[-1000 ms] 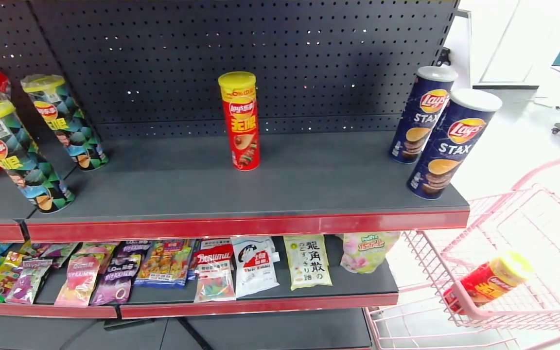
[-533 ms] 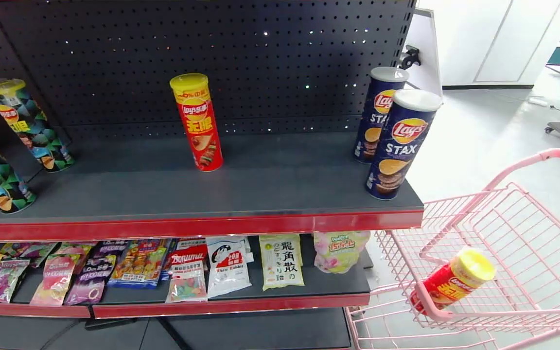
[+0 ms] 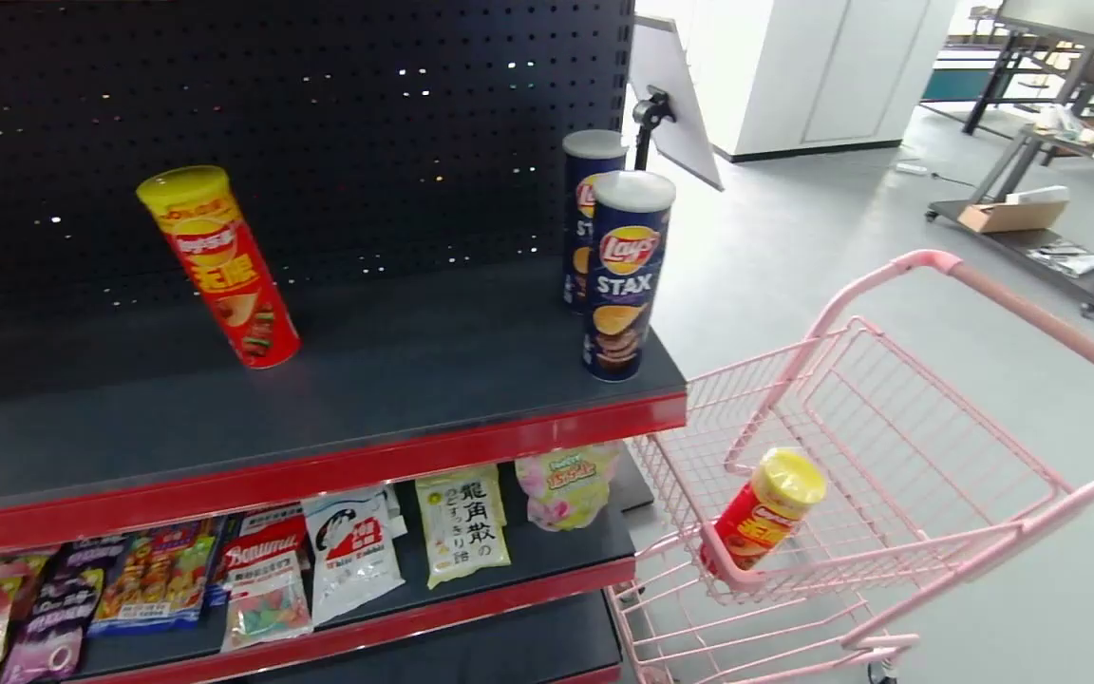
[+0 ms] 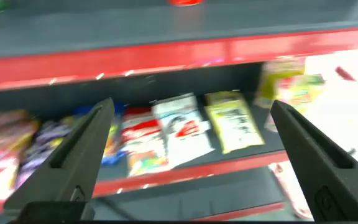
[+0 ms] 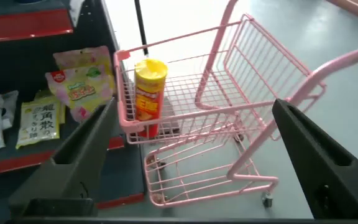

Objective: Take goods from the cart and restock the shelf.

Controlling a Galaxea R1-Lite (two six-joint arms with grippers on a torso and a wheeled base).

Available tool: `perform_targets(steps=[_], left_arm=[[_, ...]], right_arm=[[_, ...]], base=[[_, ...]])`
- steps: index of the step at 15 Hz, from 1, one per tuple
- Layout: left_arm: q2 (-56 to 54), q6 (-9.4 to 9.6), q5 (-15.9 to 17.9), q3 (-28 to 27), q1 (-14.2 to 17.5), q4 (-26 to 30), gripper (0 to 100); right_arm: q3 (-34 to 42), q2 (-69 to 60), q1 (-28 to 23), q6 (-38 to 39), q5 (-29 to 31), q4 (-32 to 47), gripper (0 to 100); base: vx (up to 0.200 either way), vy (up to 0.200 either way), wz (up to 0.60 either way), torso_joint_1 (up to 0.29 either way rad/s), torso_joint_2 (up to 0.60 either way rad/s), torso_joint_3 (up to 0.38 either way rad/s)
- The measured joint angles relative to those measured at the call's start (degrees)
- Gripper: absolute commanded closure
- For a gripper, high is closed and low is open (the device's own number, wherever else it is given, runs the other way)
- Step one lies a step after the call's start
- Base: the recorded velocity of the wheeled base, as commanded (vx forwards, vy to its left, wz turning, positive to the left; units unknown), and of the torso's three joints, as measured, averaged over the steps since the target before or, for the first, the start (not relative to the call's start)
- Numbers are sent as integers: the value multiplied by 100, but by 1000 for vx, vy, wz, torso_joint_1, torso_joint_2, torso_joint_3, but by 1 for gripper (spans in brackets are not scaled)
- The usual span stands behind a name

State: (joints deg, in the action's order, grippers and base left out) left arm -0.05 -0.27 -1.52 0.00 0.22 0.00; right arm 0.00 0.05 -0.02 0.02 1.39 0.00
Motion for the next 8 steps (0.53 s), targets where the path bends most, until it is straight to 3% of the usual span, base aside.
perform_targets(steps=[2, 8], left_arm=[[0, 0, -2, 0, 2, 0, 0], [0, 0, -4, 0, -4, 2, 0]], right_arm=[[0, 0, 2, 2, 2, 0, 0], [0, 0, 0, 2, 0, 0, 0]], base=[[0, 0, -600, 10, 2, 5], [0, 0, 0, 0, 0, 0]])
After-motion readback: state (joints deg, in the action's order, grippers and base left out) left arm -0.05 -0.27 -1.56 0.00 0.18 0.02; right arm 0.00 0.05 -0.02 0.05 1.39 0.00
